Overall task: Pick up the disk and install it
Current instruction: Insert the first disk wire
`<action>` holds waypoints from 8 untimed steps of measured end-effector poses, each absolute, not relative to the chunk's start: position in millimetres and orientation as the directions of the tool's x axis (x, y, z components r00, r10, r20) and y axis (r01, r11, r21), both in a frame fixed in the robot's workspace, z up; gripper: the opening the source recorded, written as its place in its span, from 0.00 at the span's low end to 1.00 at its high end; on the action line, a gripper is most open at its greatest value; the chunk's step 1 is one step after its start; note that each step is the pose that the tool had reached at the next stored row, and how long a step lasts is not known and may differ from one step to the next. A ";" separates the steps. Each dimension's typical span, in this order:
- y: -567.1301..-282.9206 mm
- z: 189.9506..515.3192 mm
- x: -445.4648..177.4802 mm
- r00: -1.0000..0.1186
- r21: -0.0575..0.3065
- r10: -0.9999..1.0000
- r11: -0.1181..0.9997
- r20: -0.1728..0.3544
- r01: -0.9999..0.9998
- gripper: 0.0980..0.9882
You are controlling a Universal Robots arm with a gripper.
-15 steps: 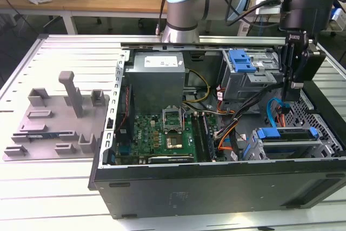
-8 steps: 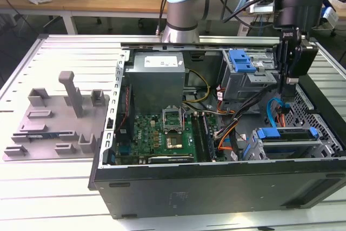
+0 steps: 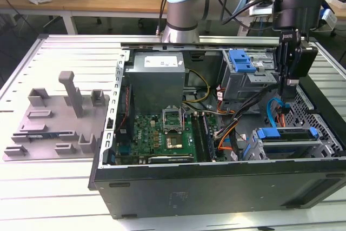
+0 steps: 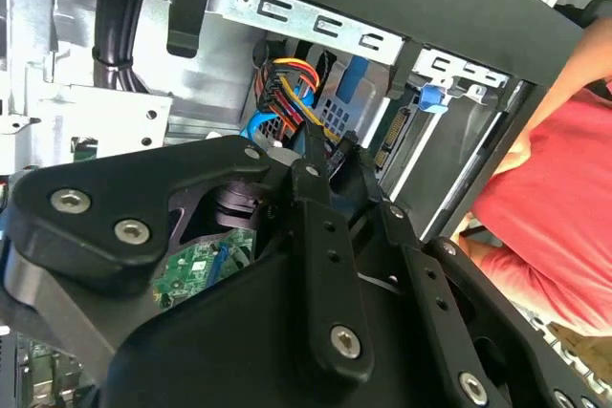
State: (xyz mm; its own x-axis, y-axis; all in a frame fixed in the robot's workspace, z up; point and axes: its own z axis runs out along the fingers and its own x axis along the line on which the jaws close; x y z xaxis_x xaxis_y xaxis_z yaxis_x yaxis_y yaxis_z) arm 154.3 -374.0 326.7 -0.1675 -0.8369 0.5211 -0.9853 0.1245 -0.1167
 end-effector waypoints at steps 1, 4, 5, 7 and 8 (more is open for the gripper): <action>-374.4 325.7 154.3 -0.167 -0.117 -0.837 0.125 0.521 -0.985 0.21; -374.4 325.2 154.2 -0.167 -0.117 -0.837 0.125 0.521 -0.985 0.21; -374.4 325.0 154.3 -0.167 -0.117 -0.837 0.124 0.521 -0.985 0.21; -374.4 324.8 154.3 -0.167 -0.117 -0.837 0.125 0.521 -0.985 0.21; -374.4 324.8 154.3 -0.167 -0.117 -0.837 0.124 0.521 -0.985 0.19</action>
State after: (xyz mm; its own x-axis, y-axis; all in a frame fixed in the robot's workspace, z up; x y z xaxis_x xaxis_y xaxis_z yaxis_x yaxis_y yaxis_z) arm 154.3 -374.4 324.8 -0.1674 -0.8370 0.5210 -0.9853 0.1245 -0.1166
